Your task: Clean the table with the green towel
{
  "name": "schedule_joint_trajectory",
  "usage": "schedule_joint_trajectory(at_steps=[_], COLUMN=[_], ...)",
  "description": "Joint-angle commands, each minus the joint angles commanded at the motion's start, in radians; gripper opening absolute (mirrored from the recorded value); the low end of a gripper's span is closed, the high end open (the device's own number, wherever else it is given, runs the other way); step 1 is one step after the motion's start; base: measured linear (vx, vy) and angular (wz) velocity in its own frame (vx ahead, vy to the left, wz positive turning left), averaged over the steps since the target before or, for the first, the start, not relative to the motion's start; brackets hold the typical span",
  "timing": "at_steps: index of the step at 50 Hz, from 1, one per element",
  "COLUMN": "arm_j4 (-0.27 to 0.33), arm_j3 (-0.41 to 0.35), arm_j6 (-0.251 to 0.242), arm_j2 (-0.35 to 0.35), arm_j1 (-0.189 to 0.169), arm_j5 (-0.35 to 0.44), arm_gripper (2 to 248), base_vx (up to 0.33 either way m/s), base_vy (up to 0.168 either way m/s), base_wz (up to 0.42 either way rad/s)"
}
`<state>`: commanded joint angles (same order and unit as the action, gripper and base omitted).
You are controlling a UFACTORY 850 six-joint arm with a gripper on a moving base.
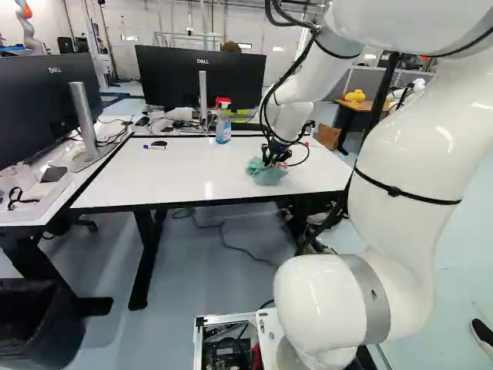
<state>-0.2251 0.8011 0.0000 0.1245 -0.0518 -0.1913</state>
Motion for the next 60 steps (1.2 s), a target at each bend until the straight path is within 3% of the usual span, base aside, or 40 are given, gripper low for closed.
schedule_joint_trajectory(at_steps=[15,25,38,60], arm_j4=[0.0,0.0,0.0,0.0], arm_j3=[-0.047,-0.095,-0.113,-0.069], arm_j6=[0.0,0.0,0.0,0.0], arm_j2=[-0.042,-0.087,-0.105,-0.062], arm_j1=[0.047,0.047,0.008,-0.076], arm_j5=[0.0,0.0,0.0,0.0], arm_gripper=[30,30,30,30], base_vx=[0.0,0.0,0.0,0.0], base_vy=[0.0,0.0,0.0,0.0], base_wz=[0.0,0.0,0.0,0.0])
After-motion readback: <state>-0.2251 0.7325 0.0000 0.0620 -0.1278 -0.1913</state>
